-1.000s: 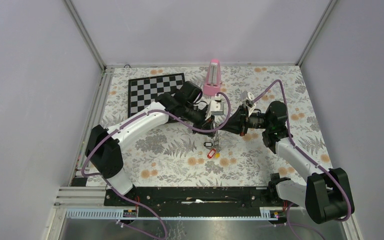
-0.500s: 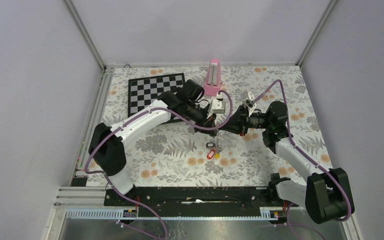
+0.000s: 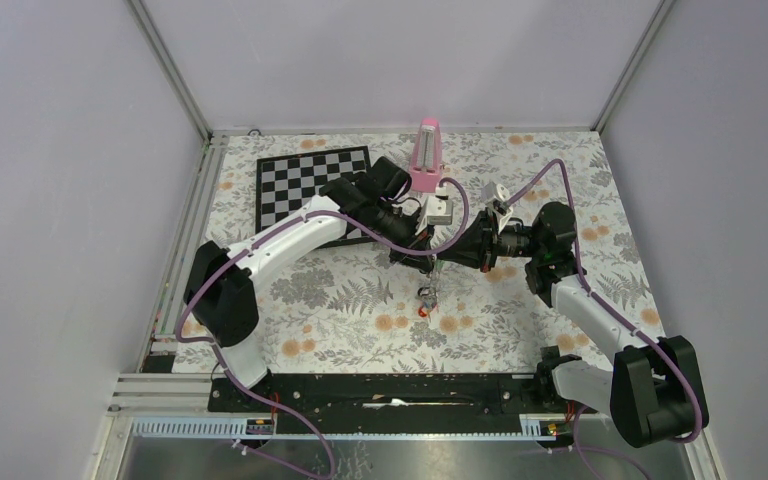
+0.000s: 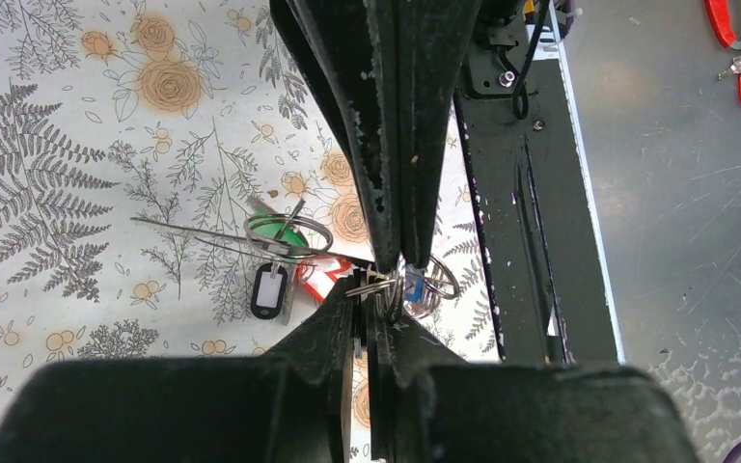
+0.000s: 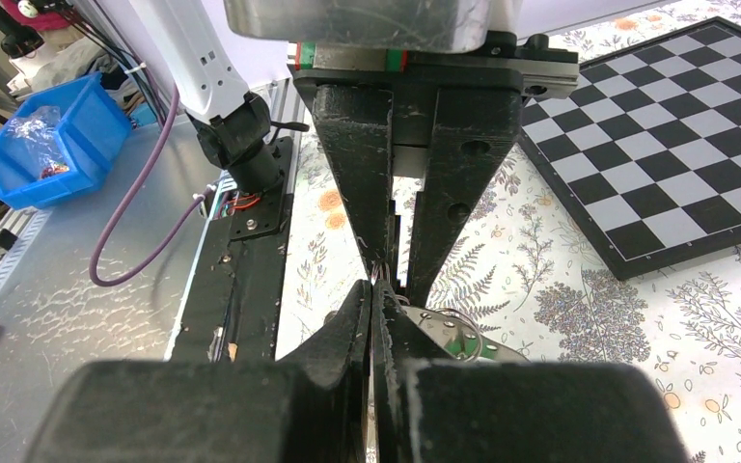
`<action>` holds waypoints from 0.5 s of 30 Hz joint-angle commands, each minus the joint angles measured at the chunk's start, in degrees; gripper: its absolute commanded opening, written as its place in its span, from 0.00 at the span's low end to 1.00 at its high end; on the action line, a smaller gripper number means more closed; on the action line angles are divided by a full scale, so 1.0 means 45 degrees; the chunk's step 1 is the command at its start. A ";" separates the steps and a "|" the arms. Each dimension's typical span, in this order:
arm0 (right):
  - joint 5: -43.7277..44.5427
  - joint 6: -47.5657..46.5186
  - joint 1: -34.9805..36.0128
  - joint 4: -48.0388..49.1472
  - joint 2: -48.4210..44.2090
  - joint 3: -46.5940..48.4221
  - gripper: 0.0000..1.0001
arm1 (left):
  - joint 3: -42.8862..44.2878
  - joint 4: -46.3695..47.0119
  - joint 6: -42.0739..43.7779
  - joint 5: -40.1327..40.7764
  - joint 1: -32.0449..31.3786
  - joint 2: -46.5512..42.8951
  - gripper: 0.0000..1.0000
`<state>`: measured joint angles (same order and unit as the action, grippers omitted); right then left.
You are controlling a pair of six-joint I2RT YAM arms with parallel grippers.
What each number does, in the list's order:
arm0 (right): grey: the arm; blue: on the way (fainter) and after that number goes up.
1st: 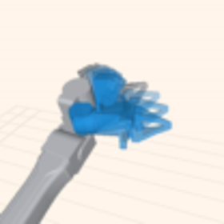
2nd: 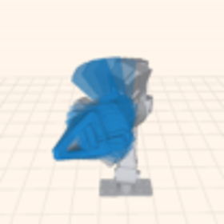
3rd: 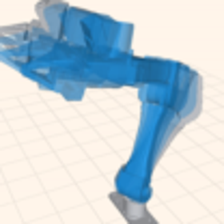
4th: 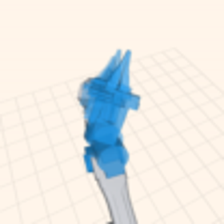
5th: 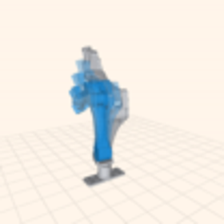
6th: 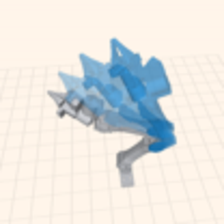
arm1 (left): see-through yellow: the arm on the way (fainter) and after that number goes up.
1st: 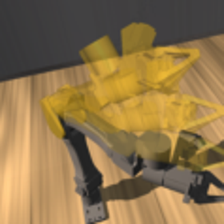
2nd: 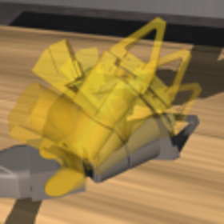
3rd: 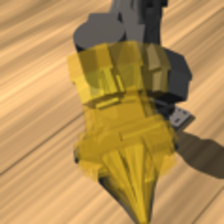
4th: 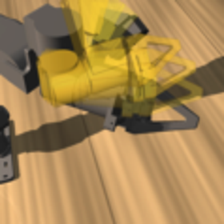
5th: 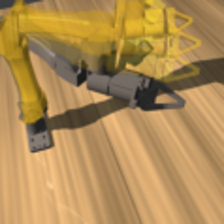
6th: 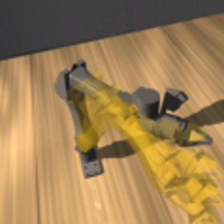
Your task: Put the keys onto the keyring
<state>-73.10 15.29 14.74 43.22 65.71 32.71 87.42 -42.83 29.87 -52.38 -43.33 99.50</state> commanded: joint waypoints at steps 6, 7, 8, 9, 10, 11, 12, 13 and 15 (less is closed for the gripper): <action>-0.0084 -0.0262 0.0044 0.0588 -0.0247 0.0231 0.00 | 0.0632 -0.0039 0.0588 -0.0167 -0.0078 -0.0501 0.00; -0.0084 -0.0260 0.0044 0.0573 -0.0240 0.0222 0.00 | 0.0667 -0.0078 0.0557 -0.0100 -0.0066 -0.0487 0.00; -0.0084 -0.0272 0.0044 0.0544 -0.0246 0.0223 0.00 | 0.0718 -0.0105 0.0554 -0.0054 -0.0076 -0.0486 0.01; -0.0084 -0.0294 0.0044 0.0538 -0.0233 0.0216 0.00 | 0.0734 -0.0101 0.0536 -0.0027 -0.0075 -0.0490 0.03; -0.0084 -0.0297 0.0044 0.0533 -0.0216 0.0215 0.00 | 0.0748 -0.0105 0.0517 -0.0021 -0.0073 -0.0464 0.04; -0.0084 -0.0302 0.0044 0.0522 -0.0217 0.0224 0.00 | 0.0767 -0.0111 0.0495 -0.0025 -0.0077 -0.0451 0.05; -0.0084 -0.0298 0.0047 0.0514 -0.0234 0.0228 0.00 | 0.0779 -0.0109 0.0443 -0.0006 -0.0068 -0.0452 0.05; -0.0084 -0.0300 0.0049 0.0517 -0.0229 0.0228 0.00 | 0.0810 -0.0111 0.0420 -0.0001 -0.0067 -0.0442 0.06; -0.0086 -0.0311 0.0044 0.0503 -0.0227 0.0226 0.00 | 0.0828 -0.0110 0.0349 0.0025 -0.0074 -0.0410 0.06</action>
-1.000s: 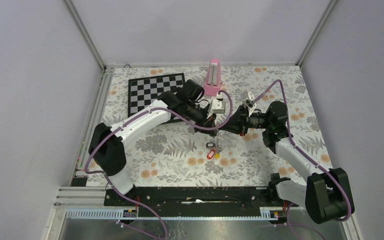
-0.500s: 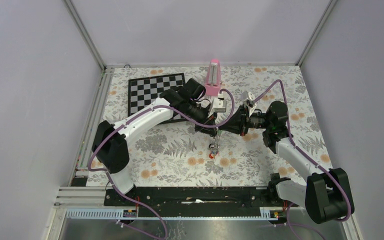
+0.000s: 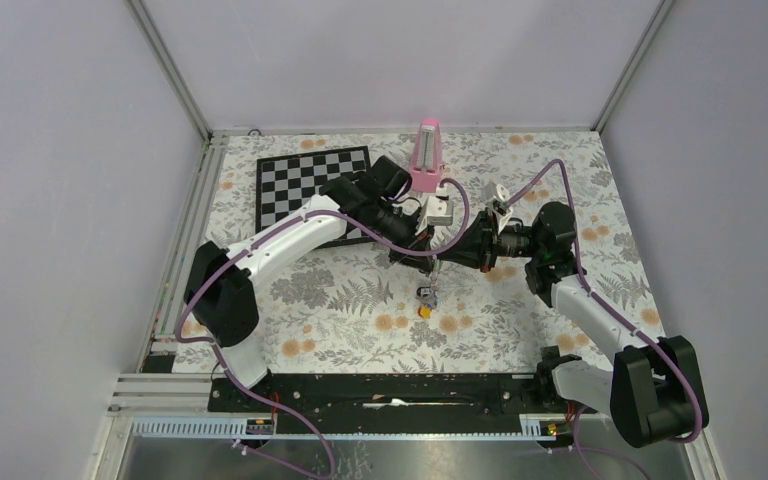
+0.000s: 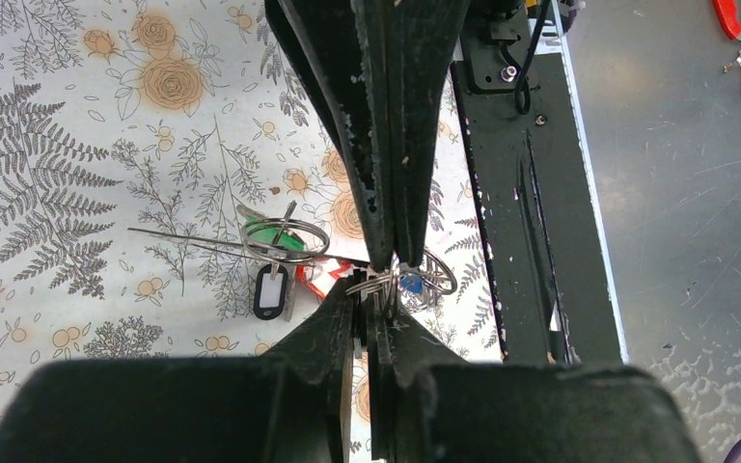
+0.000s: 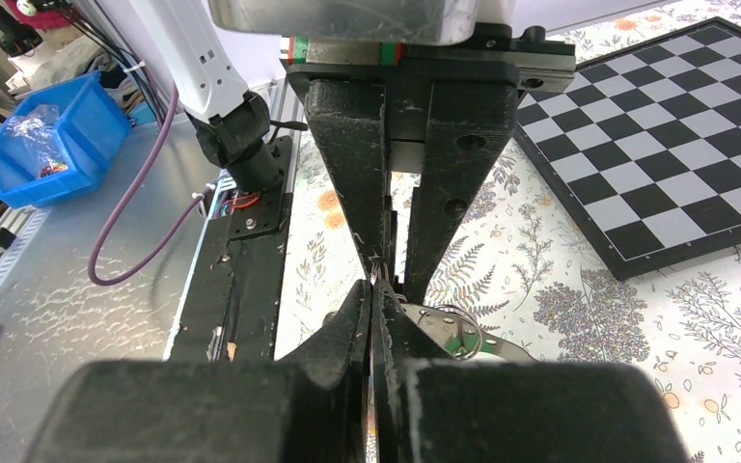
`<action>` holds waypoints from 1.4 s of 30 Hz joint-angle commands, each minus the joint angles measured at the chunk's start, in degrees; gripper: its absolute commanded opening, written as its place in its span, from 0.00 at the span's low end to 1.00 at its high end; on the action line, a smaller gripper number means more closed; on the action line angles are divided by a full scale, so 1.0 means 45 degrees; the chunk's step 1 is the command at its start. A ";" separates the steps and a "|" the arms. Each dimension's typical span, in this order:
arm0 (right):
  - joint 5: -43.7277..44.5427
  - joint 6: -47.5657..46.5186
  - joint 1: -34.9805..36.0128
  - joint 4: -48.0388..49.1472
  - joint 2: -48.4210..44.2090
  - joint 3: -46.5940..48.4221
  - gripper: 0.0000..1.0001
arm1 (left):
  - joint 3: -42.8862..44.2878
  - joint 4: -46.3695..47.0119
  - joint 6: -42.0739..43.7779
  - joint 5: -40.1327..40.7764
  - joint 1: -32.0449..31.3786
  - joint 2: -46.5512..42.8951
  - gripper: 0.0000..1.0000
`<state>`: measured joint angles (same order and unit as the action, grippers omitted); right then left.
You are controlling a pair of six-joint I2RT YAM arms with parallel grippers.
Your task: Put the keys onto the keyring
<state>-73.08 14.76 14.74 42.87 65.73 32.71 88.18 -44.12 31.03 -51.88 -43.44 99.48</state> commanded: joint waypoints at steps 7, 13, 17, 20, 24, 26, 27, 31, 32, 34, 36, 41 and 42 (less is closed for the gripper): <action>-0.0108 -0.0265 0.0045 0.0509 -0.0207 0.0218 0.00 | 0.0731 0.0204 -0.0002 -0.0025 -0.0049 -0.0474 0.01; -0.0079 -0.0354 0.0058 0.0386 -0.0178 0.0258 0.00 | 0.0624 0.0195 -0.0003 0.0065 -0.0034 -0.0629 0.00; -0.0069 -0.0406 0.0050 0.0308 -0.0176 0.0261 0.00 | 0.0522 0.0195 0.0000 0.0172 -0.0009 -0.0752 0.00; -0.0069 -0.0441 0.0041 0.0260 -0.0173 0.0261 0.00 | 0.0463 0.0195 -0.0010 0.0238 0.0019 -0.0834 0.00; -0.0069 -0.0516 0.0045 0.0201 -0.0146 0.0287 0.00 | 0.0361 0.0195 -0.0024 0.0257 0.0115 -0.0980 0.00; -0.0054 -0.0539 0.0044 0.0172 -0.0149 0.0279 0.00 | 0.0317 0.0195 -0.0039 0.0237 0.0137 -0.1041 0.00; -0.0040 -0.0560 0.0044 0.0150 -0.0154 0.0289 0.00 | 0.0288 0.0195 -0.0032 0.0234 0.0124 -0.1080 0.00; 0.0004 -0.0614 0.0044 0.0066 -0.0149 0.0304 0.00 | 0.0210 0.0195 -0.0054 0.0242 0.0123 -0.1154 0.00; 0.0009 -0.0616 0.0034 0.0051 -0.0139 0.0309 0.00 | 0.0219 0.0170 -0.0043 0.0240 0.0135 -0.1182 0.00; 0.0025 -0.0672 0.0044 0.0000 -0.0171 0.0297 0.00 | 0.0285 0.0010 0.0023 0.0230 0.0134 -0.1141 0.00; 0.0047 -0.0734 0.0054 -0.0062 -0.0164 0.0324 0.00 | 0.0375 -0.0188 0.0093 0.0243 0.0122 -0.1097 0.00; 0.0126 -0.1221 0.0044 -0.0505 -0.0193 0.0363 0.00 | 0.0634 -0.0788 0.0189 0.0433 0.0122 -0.1009 0.00; 0.0136 -0.1385 0.0044 -0.0677 -0.0196 0.0394 0.00 | 0.0677 -0.0905 0.0187 0.0520 0.0125 -0.1001 0.00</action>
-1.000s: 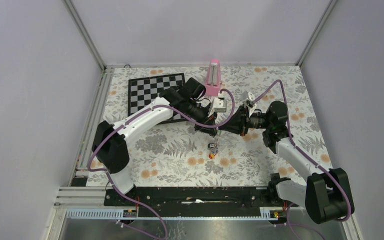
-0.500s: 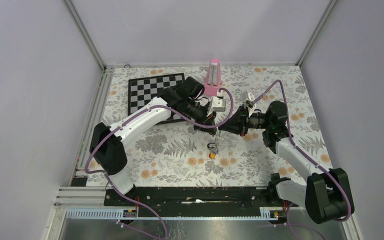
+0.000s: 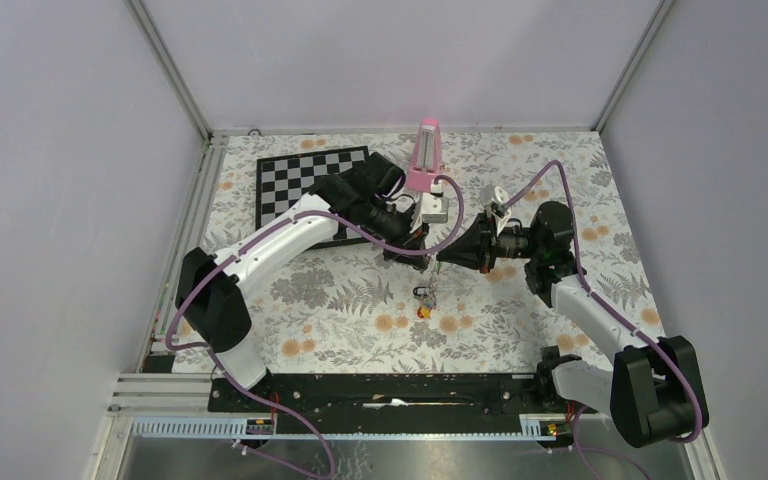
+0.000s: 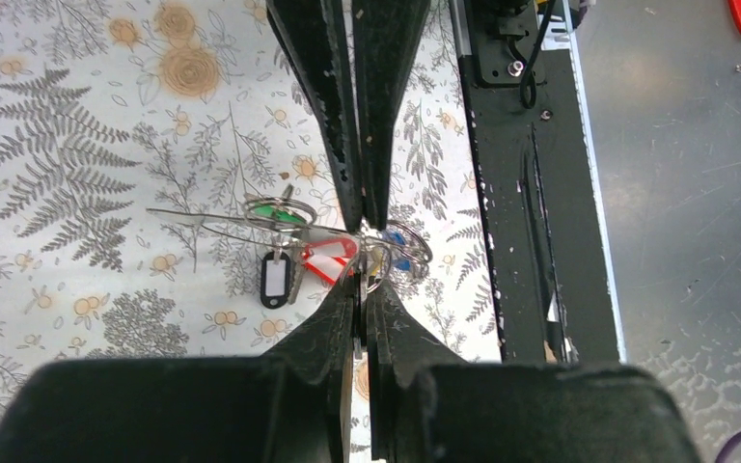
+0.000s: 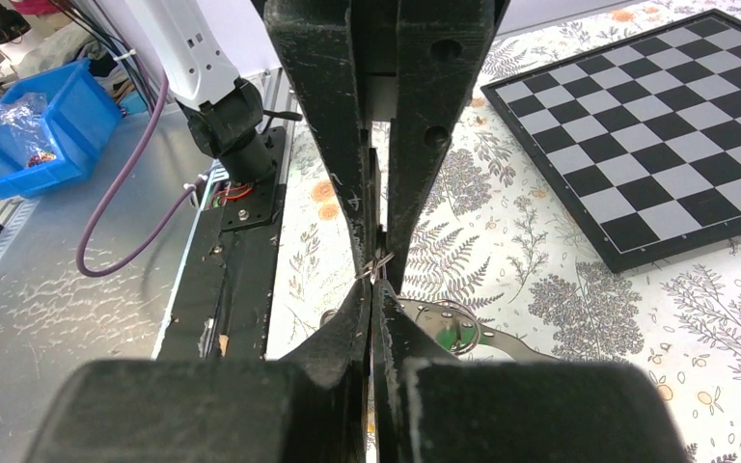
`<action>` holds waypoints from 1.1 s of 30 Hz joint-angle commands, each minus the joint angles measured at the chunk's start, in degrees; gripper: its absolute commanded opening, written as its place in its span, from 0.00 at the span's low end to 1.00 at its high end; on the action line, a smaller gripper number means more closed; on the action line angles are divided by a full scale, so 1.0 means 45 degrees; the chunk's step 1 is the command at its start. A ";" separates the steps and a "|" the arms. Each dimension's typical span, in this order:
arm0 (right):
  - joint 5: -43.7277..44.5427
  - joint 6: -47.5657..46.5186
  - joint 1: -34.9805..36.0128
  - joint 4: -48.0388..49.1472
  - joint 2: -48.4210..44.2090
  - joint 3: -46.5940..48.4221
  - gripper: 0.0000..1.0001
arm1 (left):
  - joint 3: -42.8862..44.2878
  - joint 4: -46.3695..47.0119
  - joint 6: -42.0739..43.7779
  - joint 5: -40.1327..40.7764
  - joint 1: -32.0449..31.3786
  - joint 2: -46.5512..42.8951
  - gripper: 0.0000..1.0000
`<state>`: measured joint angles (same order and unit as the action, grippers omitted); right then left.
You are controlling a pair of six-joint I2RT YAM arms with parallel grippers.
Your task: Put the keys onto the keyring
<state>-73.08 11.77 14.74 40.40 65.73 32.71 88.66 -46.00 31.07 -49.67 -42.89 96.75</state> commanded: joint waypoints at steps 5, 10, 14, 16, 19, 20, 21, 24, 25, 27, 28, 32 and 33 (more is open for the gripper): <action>0.0323 -0.1471 0.0045 -0.1008 -0.0218 0.0514 0.00 | 0.0818 -0.1180 0.0175 0.0493 0.0001 -0.0273 0.00; 0.0479 -0.1721 0.0167 -0.1214 -0.0041 0.0463 0.00 | 0.1065 -0.1718 0.0133 0.0889 0.0001 -0.0104 0.00; 0.0742 -0.2108 0.0420 -0.1573 0.0167 0.0410 0.04 | 0.1026 -0.1738 0.0070 0.1031 0.0009 -0.0160 0.00; 0.0803 -0.2132 0.0518 -0.1566 0.0369 0.0353 0.07 | 0.0980 -0.1750 0.0051 0.1134 0.0007 -0.0195 0.00; 0.0830 -0.2082 0.0581 -0.1467 0.0618 0.0312 0.09 | 0.0809 -0.1750 0.0001 0.1276 0.0008 -0.0294 0.00; 0.0839 -0.2058 0.0573 -0.1433 0.0652 0.0312 0.09 | 0.0764 -0.1751 0.0009 0.1346 0.0009 -0.0343 0.00; 0.0848 -0.2050 0.0572 -0.1421 0.0693 0.0295 0.11 | 0.0702 -0.1751 0.0010 0.1423 0.0012 -0.0374 0.00; 0.0903 -0.2057 0.0572 -0.1381 0.0685 0.0265 0.18 | 0.0565 -0.1746 0.0010 0.1597 0.0020 -0.0531 0.00; 0.0922 -0.2035 0.0576 -0.1381 0.0683 0.0265 0.21 | 0.0523 -0.1740 0.0010 0.1625 0.0033 -0.0595 0.00; 0.1013 -0.2085 0.0562 -0.1450 0.0614 0.0270 0.27 | 0.0468 -0.1746 0.0010 0.1677 0.0041 -0.0722 0.00; 0.1065 -0.2222 0.0563 -0.1599 0.0549 0.0300 0.30 | 0.0446 -0.1740 0.0000 0.1687 0.0050 -0.0778 0.00; 0.1236 -0.2927 0.0532 -0.2292 0.0432 0.0317 0.43 | 0.0348 -0.1745 -0.0010 0.1576 0.0142 -0.1015 0.00; 0.1276 -0.3052 0.0532 -0.2391 0.0478 0.0328 0.46 | 0.0355 -0.1735 -0.0010 0.1523 0.0165 -0.1071 0.00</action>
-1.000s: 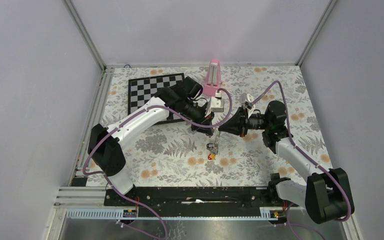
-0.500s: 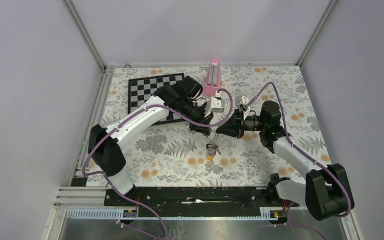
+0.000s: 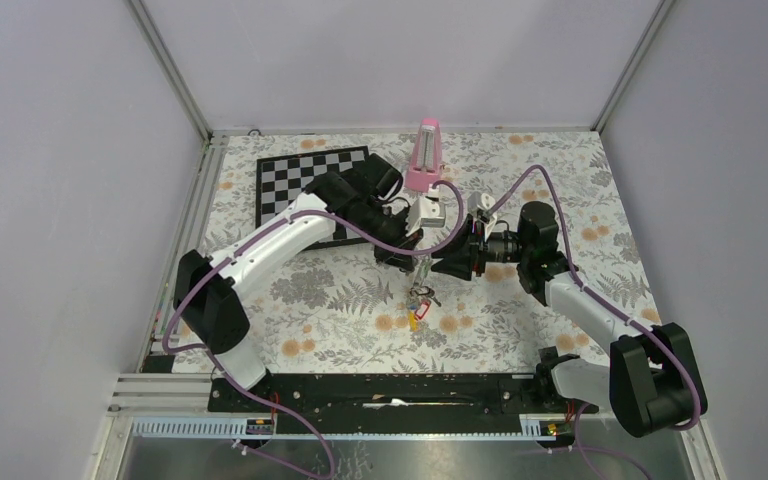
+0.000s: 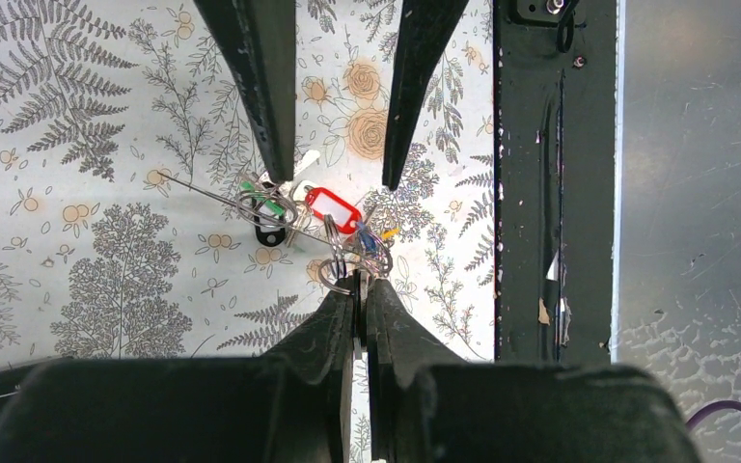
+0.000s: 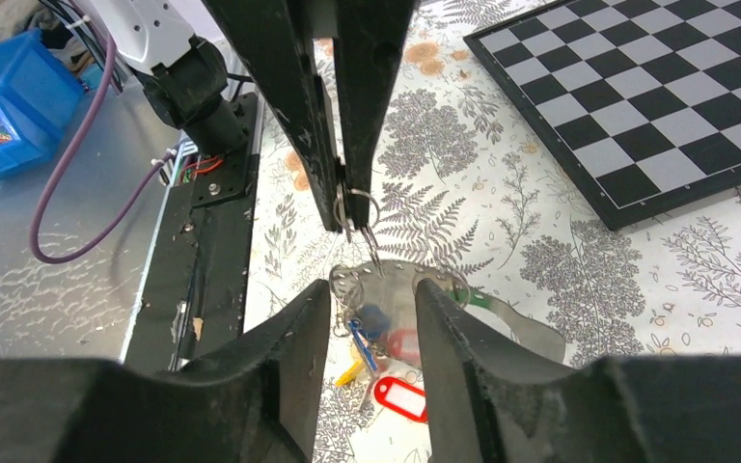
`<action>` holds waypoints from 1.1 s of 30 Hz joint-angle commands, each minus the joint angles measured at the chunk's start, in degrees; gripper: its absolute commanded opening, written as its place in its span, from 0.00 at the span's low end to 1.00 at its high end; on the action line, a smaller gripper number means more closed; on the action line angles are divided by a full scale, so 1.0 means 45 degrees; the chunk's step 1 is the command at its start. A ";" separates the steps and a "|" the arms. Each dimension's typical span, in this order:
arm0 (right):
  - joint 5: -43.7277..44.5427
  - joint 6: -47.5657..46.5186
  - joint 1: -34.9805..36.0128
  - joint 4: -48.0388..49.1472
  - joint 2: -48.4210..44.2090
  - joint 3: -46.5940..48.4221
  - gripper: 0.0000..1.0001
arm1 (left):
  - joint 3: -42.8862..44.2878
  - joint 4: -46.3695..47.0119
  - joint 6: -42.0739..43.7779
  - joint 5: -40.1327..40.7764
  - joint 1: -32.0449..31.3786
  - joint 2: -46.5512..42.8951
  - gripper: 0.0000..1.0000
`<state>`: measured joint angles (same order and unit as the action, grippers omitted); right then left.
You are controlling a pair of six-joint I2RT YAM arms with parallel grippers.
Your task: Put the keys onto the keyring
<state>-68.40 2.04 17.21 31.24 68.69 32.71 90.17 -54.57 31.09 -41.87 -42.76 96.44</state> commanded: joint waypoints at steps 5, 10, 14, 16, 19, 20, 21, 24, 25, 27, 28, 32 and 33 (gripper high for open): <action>0.0333 -0.1188 -0.0016 -0.0590 0.0154 0.0329 0.59 | 0.0010 0.0163 -0.0025 -0.0389 0.0158 -0.1156 0.00; 0.0525 -0.1465 -0.0016 -0.0801 0.0462 0.0342 0.68 | -0.0096 0.0235 -0.0087 -0.0608 0.0192 -0.1268 0.00; 0.0862 -0.1452 0.0018 -0.0724 0.0599 0.0345 0.71 | -0.0250 0.0455 -0.0171 -0.0789 0.0192 -0.1408 0.00; 0.1043 -0.1420 0.0049 -0.0662 0.0683 0.0341 0.71 | -0.0238 0.0439 -0.0214 -0.0871 0.0187 -0.1395 0.00; 0.1372 -0.1399 0.0150 -0.0582 0.0779 0.0353 0.71 | -0.0224 0.0461 -0.0235 -0.1048 0.0188 -0.1365 0.00; 0.1448 -0.1410 0.0183 -0.0560 0.0821 0.0369 0.71 | -0.0215 0.0462 -0.0237 -0.1097 0.0189 -0.1355 0.00; 0.1523 -0.1406 0.0228 -0.0540 0.0834 0.0385 0.71 | -0.0214 0.0463 -0.0257 -0.1132 0.0189 -0.1337 0.00; 0.1746 -0.1421 0.0350 -0.0494 0.0903 0.0417 0.71 | -0.0204 0.0445 -0.0251 -0.1256 0.0190 -0.1281 0.00; 0.1788 -0.1437 0.0386 -0.0497 0.0935 0.0443 0.71 | -0.0191 0.0436 -0.0271 -0.1301 0.0187 -0.1262 0.00; 0.1800 -0.1473 0.0456 -0.0498 0.0985 0.0489 0.70 | -0.0172 0.0446 -0.0298 -0.1335 0.0187 -0.1228 0.00; 0.1802 -0.1482 0.0485 -0.0498 0.1016 0.0510 0.70 | -0.0160 0.0456 -0.0314 -0.1347 0.0191 -0.1218 0.00; 0.1822 -0.1489 0.0568 -0.0479 0.1100 0.0582 0.66 | -0.0181 0.0429 -0.0329 -0.1392 0.0187 -0.1156 0.00; 0.1821 -0.1479 0.0586 -0.0464 0.1130 0.0615 0.66 | -0.0207 0.0432 -0.0337 -0.1396 0.0199 -0.1126 0.00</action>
<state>-60.64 -3.42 19.05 27.27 73.41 32.84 88.73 -54.39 29.91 -44.99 -42.26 92.92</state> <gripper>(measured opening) 0.670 0.062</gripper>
